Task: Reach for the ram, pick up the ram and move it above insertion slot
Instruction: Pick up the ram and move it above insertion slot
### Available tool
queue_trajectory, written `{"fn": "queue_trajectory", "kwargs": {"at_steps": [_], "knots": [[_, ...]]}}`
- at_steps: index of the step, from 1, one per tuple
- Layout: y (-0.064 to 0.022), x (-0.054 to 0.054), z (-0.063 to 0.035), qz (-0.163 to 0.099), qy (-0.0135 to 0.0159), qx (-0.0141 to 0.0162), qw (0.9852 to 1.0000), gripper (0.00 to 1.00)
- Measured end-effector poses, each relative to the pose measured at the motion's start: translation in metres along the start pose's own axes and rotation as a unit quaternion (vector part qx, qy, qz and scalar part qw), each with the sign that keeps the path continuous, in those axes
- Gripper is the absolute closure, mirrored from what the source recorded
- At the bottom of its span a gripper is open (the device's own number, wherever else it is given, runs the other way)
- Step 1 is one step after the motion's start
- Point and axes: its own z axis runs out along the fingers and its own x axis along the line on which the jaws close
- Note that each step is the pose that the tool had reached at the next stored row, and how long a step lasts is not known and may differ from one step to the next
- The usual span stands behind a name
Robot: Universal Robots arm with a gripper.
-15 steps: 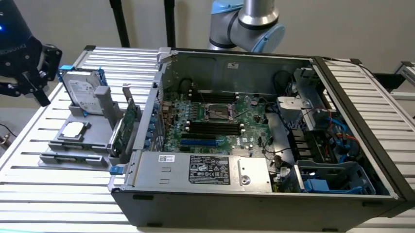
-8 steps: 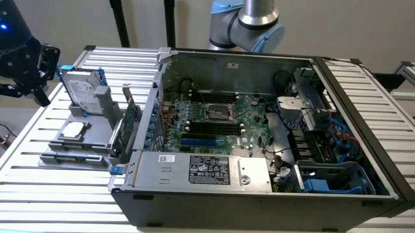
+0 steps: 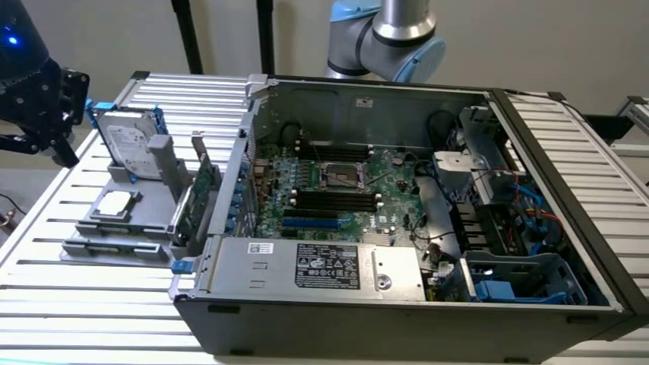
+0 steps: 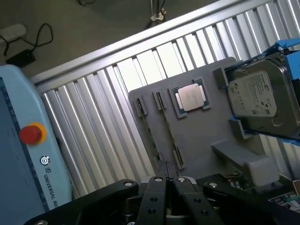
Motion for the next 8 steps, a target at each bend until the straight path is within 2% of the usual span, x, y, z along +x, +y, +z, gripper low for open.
{"fn": "queue_trajectory", "kwargs": {"at_steps": [4, 8], "knots": [[0.0000, 0.0000, 0.0005, -0.036, 0.0014, 0.0001, 0.9993, 0.89], [0.0000, 0.0000, 0.0008, -0.072, 0.0024, 0.0013, 0.9974, 0.89]]}}
